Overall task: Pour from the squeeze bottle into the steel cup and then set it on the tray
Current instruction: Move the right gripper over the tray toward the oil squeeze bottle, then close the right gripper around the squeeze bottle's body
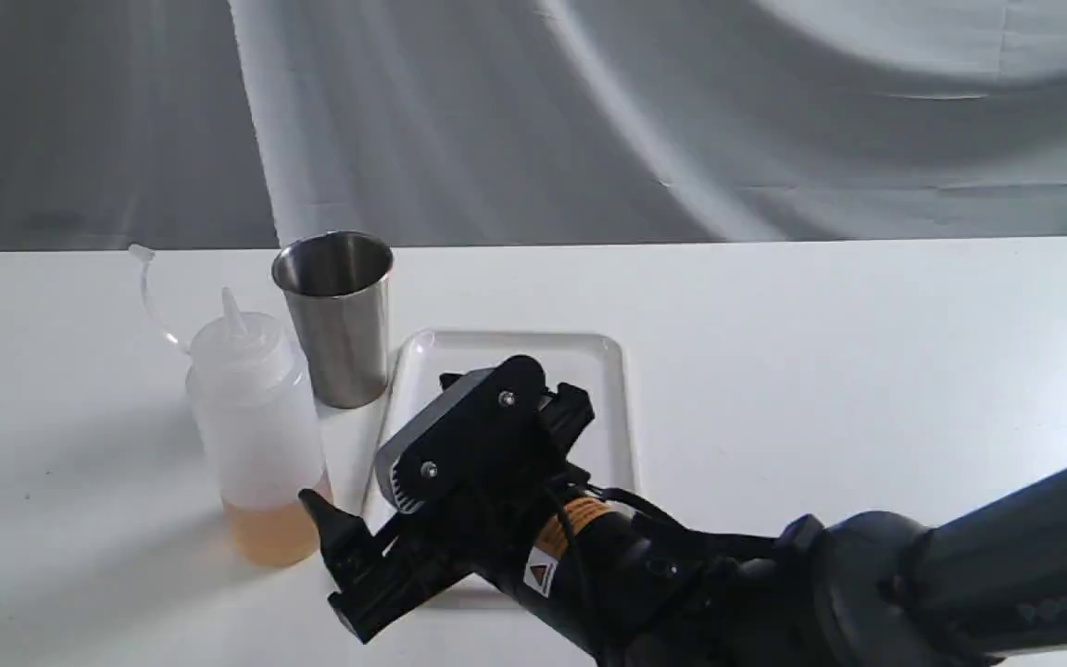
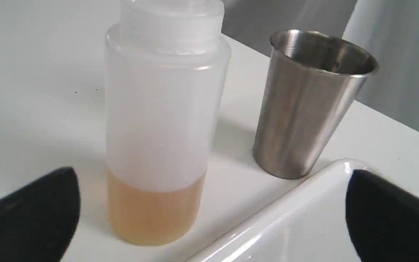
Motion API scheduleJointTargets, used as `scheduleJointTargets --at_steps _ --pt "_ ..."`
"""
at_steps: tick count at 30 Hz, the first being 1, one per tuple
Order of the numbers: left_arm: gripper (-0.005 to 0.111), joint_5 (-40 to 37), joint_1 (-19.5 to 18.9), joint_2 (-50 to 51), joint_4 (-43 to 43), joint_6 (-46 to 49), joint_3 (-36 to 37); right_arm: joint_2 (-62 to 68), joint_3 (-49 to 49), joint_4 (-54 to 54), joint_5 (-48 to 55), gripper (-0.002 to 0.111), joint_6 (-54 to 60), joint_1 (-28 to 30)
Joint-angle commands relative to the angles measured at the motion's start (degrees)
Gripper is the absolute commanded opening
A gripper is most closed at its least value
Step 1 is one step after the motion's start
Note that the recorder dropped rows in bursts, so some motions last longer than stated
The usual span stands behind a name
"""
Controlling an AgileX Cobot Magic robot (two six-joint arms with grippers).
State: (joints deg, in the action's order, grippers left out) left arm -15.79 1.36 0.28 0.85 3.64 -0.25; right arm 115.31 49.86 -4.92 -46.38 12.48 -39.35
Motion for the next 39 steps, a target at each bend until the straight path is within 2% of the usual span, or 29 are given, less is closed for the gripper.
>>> scheduleJointTargets --at_steps 1,10,21,39 --pt "0.008 0.6 -0.1 -0.3 0.2 -0.2 0.3 1.0 0.2 0.6 -1.2 0.105 0.4 0.1" --pt "0.008 0.6 -0.1 -0.3 0.2 -0.2 0.3 3.1 4.0 0.9 -3.0 0.105 -8.6 0.1" --pt "0.008 0.6 -0.1 -0.3 0.2 -0.2 0.3 8.0 10.1 6.2 0.8 0.105 -7.3 0.1" --pt "0.008 0.6 -0.1 -0.3 0.2 -0.2 0.3 13.9 17.8 6.0 2.9 0.105 -6.7 0.5"
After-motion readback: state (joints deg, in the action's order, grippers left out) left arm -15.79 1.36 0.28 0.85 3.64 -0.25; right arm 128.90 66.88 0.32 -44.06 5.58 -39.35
